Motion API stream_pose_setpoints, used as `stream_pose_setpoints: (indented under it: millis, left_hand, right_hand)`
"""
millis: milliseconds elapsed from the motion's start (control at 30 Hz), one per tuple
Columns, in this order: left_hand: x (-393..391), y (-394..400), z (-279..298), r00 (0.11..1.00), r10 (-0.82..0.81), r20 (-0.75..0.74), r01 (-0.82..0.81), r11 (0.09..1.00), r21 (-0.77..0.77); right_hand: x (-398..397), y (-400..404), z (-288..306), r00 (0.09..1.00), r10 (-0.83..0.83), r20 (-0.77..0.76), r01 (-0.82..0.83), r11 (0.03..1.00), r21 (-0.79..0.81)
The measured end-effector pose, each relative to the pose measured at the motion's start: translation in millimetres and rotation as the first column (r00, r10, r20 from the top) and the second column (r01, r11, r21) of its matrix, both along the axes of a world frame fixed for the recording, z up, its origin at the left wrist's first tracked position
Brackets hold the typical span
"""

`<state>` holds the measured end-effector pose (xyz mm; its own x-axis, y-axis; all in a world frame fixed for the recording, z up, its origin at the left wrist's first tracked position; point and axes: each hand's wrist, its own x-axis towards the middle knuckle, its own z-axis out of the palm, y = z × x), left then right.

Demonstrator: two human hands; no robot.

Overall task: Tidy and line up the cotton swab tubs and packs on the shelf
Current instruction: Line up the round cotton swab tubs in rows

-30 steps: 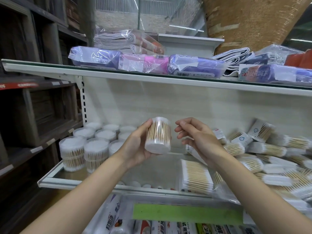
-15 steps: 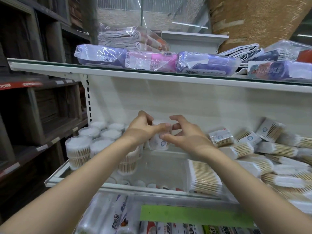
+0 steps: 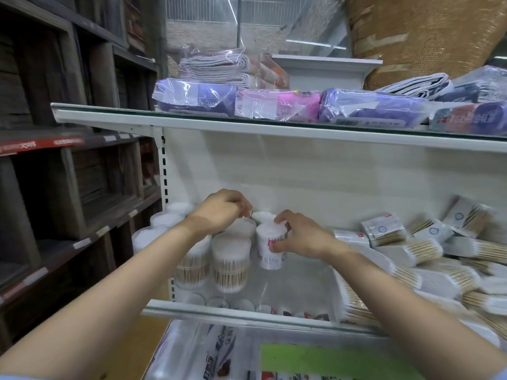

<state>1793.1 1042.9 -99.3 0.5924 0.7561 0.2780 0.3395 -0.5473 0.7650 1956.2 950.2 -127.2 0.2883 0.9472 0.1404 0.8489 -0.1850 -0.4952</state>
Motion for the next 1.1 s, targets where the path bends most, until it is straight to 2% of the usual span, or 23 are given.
stream_pose_setpoints:
  millis: [367,667,767,1100]
  left_hand:
    - [0,6,-10,0.994,-0.091,-0.057,0.091,0.996,-0.012]
    - [17,7,-10,0.991,-0.130,-0.039,0.129,0.992,-0.014]
    - [32,0,-9,0.990,-0.142,-0.027,0.141,0.990,-0.018]
    - [114,-41,-17,0.973,-0.198,-0.121,0.208,0.975,0.079]
  right_hand:
    - [-2,15,-14,0.998,-0.006,-0.057,0.006,1.000,-0.001]
    - [3,9,-15,0.993,0.030,-0.115,-0.028,0.999,0.020]
    - [13,-5,-7,0.989,0.003,-0.148,0.006,0.998,0.058]
    - [85,-71,18,0.964,-0.110,-0.243,0.153,0.974,0.167]
